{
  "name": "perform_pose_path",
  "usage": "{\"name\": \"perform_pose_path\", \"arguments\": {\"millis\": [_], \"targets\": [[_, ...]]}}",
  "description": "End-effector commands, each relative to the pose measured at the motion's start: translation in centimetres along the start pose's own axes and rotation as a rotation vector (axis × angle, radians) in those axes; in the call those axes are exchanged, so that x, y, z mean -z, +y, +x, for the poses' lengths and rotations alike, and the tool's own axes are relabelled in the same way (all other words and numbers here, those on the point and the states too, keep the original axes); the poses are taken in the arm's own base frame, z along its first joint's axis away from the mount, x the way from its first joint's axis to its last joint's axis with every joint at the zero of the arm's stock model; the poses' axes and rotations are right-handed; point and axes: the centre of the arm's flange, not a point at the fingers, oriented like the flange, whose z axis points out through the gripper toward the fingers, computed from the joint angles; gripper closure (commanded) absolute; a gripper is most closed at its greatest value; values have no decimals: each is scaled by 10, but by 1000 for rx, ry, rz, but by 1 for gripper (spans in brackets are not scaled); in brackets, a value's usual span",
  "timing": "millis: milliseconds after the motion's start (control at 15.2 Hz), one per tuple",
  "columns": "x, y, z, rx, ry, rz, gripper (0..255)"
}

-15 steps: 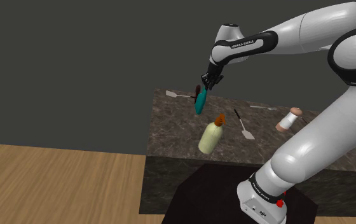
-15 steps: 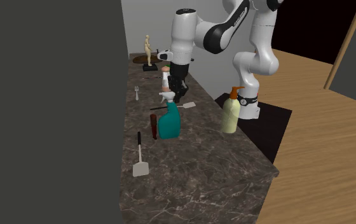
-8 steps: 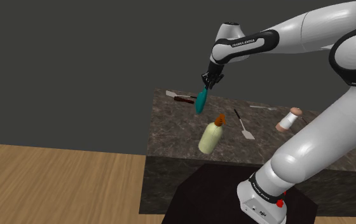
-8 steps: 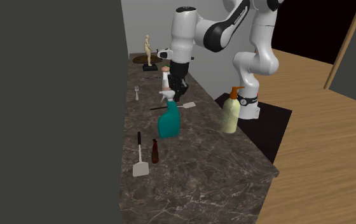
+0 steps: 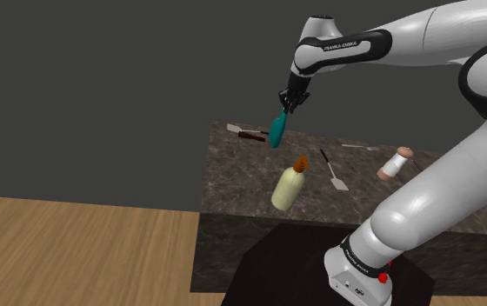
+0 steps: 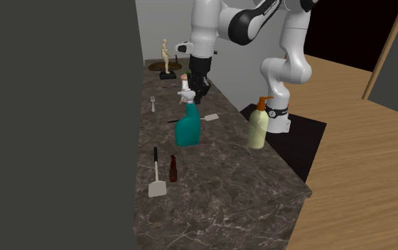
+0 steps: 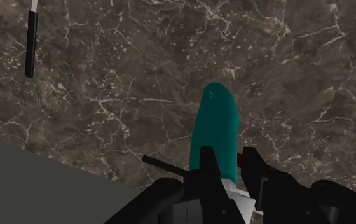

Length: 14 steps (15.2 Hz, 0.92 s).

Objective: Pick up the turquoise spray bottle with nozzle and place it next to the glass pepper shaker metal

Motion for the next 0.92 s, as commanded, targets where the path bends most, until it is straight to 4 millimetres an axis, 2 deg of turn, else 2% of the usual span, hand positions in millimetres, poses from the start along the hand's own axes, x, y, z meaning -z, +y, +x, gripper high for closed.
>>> {"name": "perform_pose_path", "arguments": {"millis": [0,858], "targets": [[11,1,0,0,0,0,255],[79,7,6,0,0,0,255]]}}
